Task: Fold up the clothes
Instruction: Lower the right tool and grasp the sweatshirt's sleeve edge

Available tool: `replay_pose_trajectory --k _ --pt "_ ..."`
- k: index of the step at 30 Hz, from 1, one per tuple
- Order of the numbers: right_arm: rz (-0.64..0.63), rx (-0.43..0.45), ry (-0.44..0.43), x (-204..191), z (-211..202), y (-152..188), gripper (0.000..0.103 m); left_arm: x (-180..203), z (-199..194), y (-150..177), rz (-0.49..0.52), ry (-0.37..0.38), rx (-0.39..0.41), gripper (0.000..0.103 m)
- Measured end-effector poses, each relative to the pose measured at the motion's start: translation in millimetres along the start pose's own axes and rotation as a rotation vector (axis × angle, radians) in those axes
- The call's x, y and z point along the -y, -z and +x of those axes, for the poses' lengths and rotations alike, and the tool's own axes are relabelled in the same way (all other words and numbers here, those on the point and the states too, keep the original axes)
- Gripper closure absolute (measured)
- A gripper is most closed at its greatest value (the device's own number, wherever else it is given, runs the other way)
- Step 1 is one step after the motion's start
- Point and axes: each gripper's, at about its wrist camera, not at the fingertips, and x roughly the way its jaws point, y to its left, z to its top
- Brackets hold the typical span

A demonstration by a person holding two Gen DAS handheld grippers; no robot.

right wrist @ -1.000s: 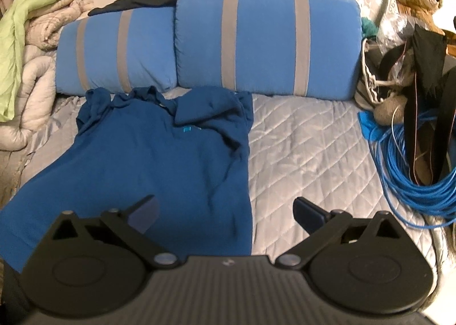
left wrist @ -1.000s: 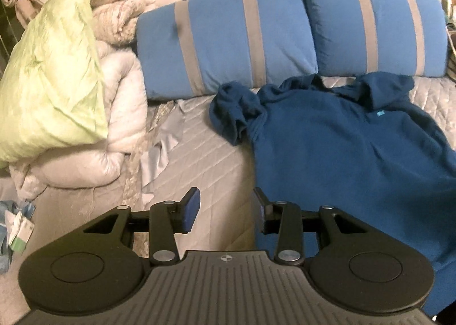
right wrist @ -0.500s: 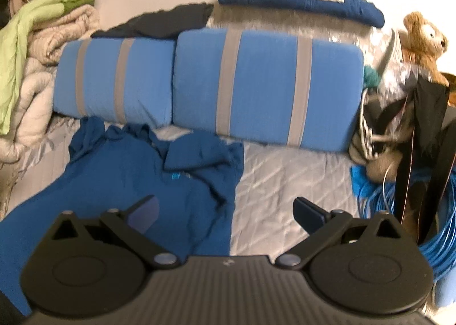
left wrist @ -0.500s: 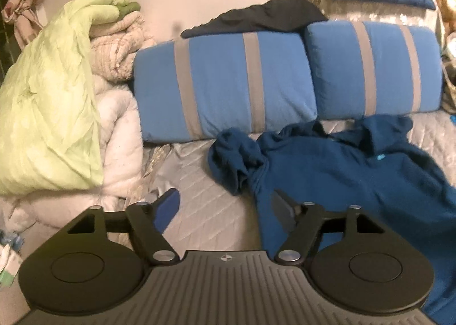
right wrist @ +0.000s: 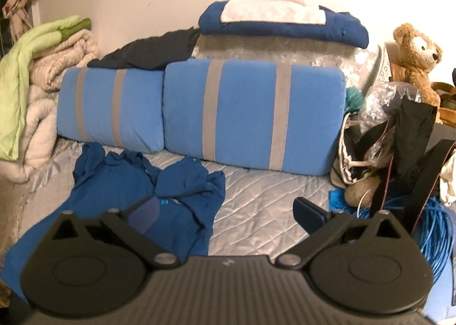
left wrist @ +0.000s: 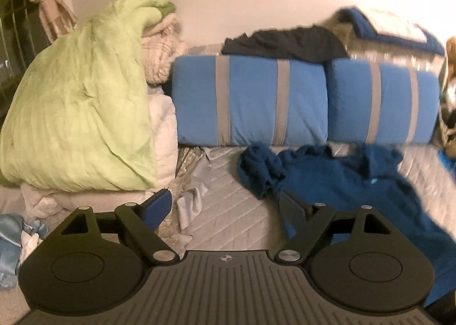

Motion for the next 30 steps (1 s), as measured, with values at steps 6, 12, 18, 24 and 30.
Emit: replay_pose_trajectory --k 6,12,18,24,30 --pt "-0.017 0.089 -0.003 12.3 -22.9 -37.2 0.000 8.3 -8.8 -38.8 -0.005 0.108 0.119 0.009" --pt "0.036 0.214 0.039 18.1 -5.0 -73.7 0.000 52.6 38.5 -72.6 -0.012 0.124 0.286 0.007" --pt "0.032 0.291 0.037 6.3 36.7 -95.6 0.000 109.8 83.8 -93.5 -0.029 0.200 0.386 0.007" --pt "0.009 0.177 0.045 -16.5 148.8 -74.4 0.000 188.3 166.3 -64.1 -0.059 0.314 0.297 0.007" --pt "-0.025 0.041 -0.055 -40.2 267.5 -29.2 0.005 244.4 233.8 -32.5 -0.064 0.322 0.196 0.007"
